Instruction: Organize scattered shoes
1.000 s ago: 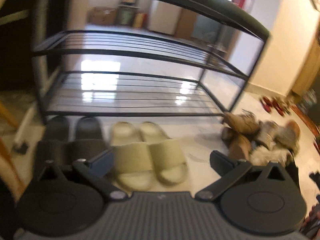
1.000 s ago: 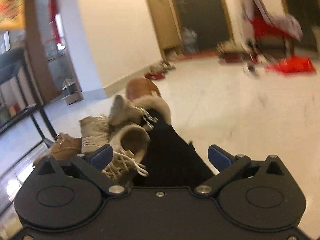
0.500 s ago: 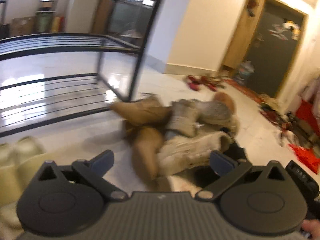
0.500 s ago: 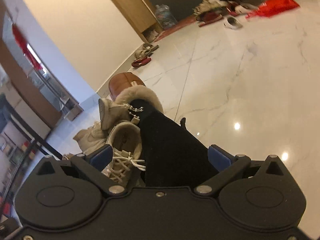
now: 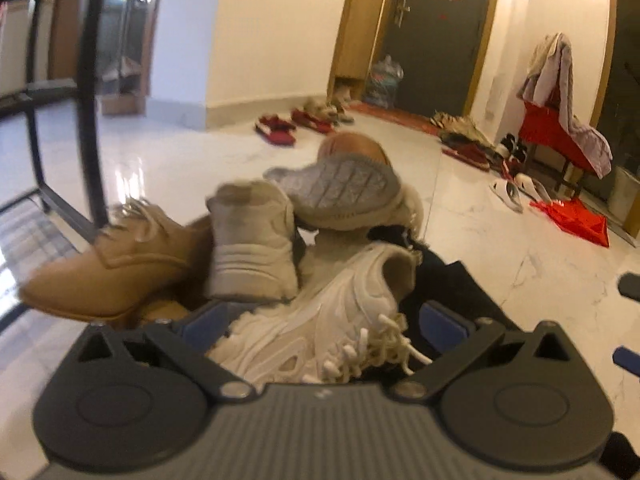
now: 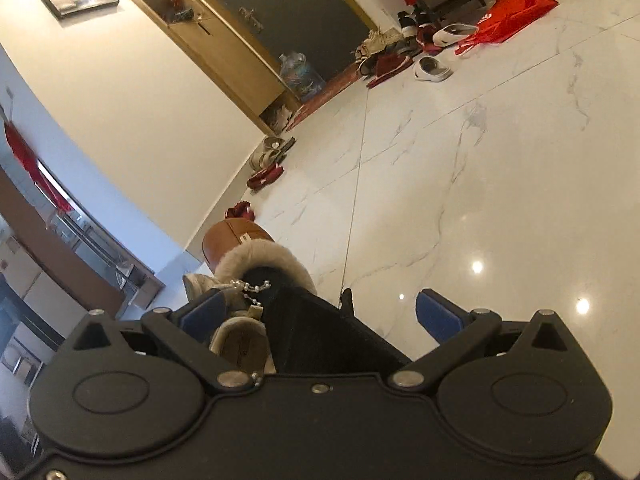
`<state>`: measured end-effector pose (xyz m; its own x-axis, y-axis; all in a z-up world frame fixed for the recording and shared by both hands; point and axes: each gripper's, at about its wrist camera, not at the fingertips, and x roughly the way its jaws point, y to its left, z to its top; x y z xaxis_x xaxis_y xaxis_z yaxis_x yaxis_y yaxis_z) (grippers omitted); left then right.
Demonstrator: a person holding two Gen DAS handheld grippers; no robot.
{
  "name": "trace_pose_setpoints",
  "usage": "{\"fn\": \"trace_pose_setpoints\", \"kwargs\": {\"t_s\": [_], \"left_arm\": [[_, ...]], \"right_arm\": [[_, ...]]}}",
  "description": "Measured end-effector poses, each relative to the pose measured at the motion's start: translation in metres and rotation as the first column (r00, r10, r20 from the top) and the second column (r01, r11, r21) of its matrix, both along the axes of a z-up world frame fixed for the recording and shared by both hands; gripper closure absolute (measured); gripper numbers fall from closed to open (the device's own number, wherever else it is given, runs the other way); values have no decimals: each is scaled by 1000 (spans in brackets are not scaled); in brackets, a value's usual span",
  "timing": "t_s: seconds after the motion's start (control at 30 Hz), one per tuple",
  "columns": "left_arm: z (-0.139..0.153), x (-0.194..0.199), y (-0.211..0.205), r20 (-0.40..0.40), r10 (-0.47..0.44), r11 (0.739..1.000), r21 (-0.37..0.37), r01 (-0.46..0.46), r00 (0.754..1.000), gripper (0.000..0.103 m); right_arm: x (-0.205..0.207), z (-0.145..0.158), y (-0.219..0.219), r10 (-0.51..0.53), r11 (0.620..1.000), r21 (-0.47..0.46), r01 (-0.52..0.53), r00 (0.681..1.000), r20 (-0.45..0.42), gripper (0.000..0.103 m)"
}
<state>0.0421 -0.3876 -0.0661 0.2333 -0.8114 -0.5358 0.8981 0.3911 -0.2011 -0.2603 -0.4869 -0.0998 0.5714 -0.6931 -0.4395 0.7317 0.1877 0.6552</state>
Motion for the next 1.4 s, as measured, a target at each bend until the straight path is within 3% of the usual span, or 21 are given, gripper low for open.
{"fn": "trace_pose_setpoints", "kwargs": {"t_s": [0.4,0.5,0.6,0.77,0.83,0.9,0.97,1.07,1.13,1.4], "left_arm": [[-45,48,-46,-119,-81,996,20,84,990,0],[-46,50,-39,-166,-21,1000,13,23,986,1],[-60,62,-26,-312,48,999,35,-39,949,1],[-60,67,-37,-311,-39,993,93,71,950,0],[-61,64,-38,-265,-100,983,124,137,959,1],[-65,54,-36,-183,-157,967,172,189,970,1],[-77,29,-35,-15,-259,922,294,252,966,1],[-74,36,-33,-81,-151,962,218,166,985,1],[-69,54,-33,-213,-53,989,121,81,975,1],[-66,33,-25,-153,-34,990,133,55,988,15]], "right_arm": [[9,-9,-7,69,997,16,-70,997,19,0],[11,-8,-9,77,997,27,-77,997,26,0],[13,-9,-11,79,996,37,-80,996,32,0],[15,-9,-13,84,995,53,-86,996,40,0],[15,-9,-13,86,995,55,-88,995,40,0],[15,-9,-14,87,994,63,-90,995,43,0],[16,-11,-16,90,992,79,-94,995,50,0],[17,-12,-17,92,992,87,-96,994,53,0],[17,-12,-17,97,992,81,-101,994,51,0],[21,-11,-15,111,992,59,-114,992,53,0]]}}
